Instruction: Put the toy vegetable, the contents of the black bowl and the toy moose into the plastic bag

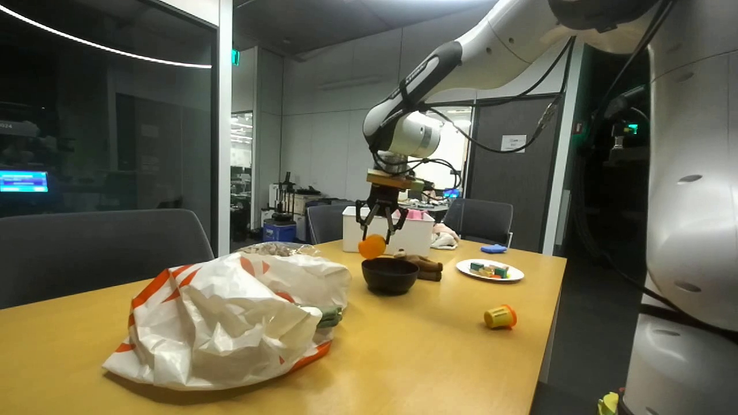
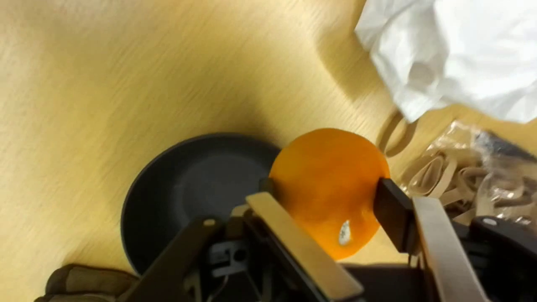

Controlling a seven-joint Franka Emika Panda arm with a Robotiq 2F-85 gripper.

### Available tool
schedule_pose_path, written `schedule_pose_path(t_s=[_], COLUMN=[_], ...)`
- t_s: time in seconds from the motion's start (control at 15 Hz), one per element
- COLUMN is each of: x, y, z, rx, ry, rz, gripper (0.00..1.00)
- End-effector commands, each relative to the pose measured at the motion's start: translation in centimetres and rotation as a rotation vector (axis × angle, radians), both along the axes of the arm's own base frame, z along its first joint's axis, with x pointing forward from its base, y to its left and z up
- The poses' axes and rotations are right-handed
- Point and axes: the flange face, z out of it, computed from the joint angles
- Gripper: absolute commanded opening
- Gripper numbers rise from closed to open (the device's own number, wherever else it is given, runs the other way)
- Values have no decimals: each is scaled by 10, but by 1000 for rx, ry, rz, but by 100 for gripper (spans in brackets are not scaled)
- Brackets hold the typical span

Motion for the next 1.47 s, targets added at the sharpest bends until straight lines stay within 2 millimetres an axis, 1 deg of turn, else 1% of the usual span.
schedule_pose_path(t_s=[0.0, 0.2, 0.33, 0.6, 0.73, 0.87, 1.07, 1.27, 1.4], x=[-19, -25, -28, -28, -26, -21, -10, 1, 8], y=[61, 111, 141, 197, 220, 240, 263, 279, 285], z=[26, 23, 16, -1, -7, -13, -23, -28, -33], rx=[51, 83, 106, 105, 89, 56, 22, -42, -62], ry=[58, 142, 199, 262, 260, 240, 197, 126, 71], rz=[169, 313, 405, 586, 673, 760, 861, 951, 998], gripper=[37, 37, 37, 37, 37, 37, 37, 37, 37])
